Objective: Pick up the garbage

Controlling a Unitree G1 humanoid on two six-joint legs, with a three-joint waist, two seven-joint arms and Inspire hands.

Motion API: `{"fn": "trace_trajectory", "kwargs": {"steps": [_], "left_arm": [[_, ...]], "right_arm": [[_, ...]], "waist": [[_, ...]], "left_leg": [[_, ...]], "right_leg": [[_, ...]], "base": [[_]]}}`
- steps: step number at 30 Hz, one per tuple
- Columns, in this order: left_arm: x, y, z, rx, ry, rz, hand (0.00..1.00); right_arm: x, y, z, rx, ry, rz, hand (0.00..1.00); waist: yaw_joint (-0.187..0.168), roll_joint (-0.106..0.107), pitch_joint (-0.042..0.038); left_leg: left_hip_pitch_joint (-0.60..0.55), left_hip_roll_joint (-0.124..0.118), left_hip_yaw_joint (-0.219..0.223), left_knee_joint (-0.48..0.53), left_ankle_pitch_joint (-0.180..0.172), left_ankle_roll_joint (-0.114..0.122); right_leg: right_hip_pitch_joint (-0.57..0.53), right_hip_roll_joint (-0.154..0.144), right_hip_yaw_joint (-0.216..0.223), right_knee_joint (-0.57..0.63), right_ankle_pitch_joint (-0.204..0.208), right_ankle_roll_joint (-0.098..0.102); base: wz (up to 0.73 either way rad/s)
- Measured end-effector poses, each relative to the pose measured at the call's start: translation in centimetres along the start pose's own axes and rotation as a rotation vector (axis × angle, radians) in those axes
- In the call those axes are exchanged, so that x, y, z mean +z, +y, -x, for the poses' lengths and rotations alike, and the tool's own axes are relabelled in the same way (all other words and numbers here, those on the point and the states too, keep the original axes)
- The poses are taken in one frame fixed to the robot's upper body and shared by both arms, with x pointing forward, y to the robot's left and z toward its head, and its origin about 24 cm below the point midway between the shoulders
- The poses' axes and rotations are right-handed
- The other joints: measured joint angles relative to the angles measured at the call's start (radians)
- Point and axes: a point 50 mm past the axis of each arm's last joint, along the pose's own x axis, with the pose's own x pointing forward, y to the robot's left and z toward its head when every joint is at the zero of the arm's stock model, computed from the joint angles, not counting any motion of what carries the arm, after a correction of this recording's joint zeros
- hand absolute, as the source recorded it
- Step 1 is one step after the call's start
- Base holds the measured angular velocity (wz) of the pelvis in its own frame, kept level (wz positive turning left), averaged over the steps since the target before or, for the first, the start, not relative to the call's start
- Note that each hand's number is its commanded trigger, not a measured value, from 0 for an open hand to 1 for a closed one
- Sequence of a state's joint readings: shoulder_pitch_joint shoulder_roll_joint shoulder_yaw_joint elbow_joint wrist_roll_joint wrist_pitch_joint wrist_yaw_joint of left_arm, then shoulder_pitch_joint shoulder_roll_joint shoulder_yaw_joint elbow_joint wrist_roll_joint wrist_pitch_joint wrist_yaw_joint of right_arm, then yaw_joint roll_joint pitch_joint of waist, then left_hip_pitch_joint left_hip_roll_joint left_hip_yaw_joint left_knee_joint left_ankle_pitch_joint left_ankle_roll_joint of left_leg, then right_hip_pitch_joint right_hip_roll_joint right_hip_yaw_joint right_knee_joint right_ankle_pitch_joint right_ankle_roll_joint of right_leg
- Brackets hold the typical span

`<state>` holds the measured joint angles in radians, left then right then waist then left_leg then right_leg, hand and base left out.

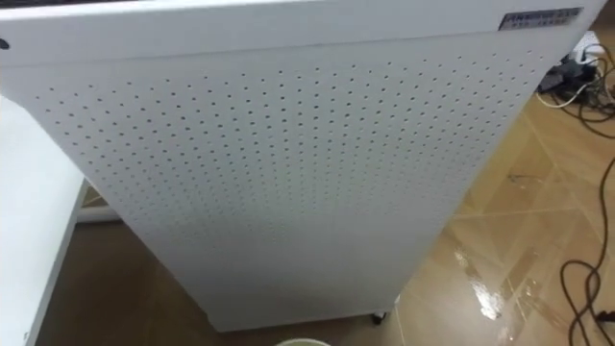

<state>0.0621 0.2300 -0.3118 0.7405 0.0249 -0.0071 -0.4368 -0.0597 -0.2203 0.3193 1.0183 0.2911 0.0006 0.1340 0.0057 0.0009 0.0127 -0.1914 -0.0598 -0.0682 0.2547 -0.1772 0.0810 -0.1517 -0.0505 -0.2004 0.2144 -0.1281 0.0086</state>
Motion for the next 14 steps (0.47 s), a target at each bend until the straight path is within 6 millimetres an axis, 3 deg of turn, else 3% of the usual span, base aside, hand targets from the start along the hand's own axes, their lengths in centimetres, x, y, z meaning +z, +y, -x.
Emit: {"fn": "trace_trajectory", "kwargs": {"steps": [4, 6, 10, 14], "left_arm": [[-4.4, 0.1, 1.0, 0.116, 0.085, 0.208, 0.00], [-6.0, 0.0, 1.6, 0.178, 0.105, 0.315, 0.00], [-9.2, -0.8, 2.8, 0.315, 0.141, 0.573, 0.00], [-10.5, -1.4, 3.2, 0.378, 0.152, 0.709, 0.00]], "right_arm": [[-2.7, -0.7, 0.7, -0.042, 0.059, -0.103, 1.00], [-3.6, -1.1, 1.1, -0.062, 0.073, -0.139, 1.00], [-5.7, -1.0, 1.6, -0.108, 0.127, -0.205, 1.00], [-6.7, -0.6, 1.8, -0.141, 0.148, -0.275, 1.00]], "waist": [[-0.002, -0.015, -0.0144], [0.001, -0.020, -0.0171], [0.003, -0.029, -0.0168], [0.007, -0.036, -0.0126]], "left_leg": [[0.076, -0.001, -0.010, -0.038, 0.004, -0.003], [0.094, -0.001, -0.012, -0.043, 0.004, -0.003], [0.138, -0.001, -0.013, -0.058, 0.004, -0.004], [0.154, -0.002, -0.014, -0.059, 0.004, -0.004]], "right_leg": [[0.077, 0.000, -0.021, -0.028, -0.005, 0.003], [0.095, 0.001, -0.022, -0.034, -0.005, 0.003], [0.140, 0.002, -0.022, -0.048, -0.006, 0.004], [0.156, 0.003, -0.020, -0.050, -0.006, 0.004]], "base": [[0.05], [0.07], [0.00], [0.00]]}}
